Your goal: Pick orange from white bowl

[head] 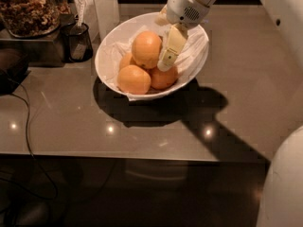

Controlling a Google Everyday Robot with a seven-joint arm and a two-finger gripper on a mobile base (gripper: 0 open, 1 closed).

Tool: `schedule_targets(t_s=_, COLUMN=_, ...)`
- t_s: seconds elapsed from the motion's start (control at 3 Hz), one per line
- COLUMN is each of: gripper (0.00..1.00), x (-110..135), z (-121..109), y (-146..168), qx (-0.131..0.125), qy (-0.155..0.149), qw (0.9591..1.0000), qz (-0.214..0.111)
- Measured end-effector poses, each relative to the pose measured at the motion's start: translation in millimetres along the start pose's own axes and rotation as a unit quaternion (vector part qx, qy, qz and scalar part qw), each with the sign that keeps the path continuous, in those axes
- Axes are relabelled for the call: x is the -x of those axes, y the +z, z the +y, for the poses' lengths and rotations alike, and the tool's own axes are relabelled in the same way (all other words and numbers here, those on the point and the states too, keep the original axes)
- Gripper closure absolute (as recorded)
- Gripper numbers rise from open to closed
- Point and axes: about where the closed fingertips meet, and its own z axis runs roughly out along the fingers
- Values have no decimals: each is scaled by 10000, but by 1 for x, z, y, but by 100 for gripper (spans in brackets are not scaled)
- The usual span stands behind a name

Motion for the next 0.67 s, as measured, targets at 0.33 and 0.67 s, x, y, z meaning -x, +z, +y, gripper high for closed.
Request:
schedule_targets(t_s=0.33, gripper=0, x=1, z=-1, y=1, qx=-4, qy=1, qw=10000, qz=-20)
schedule_targets(t_s=0.67, gripper=0, x=4, z=-4, y=6, qx=-17, qy=-41, qw=9998, qz=-170)
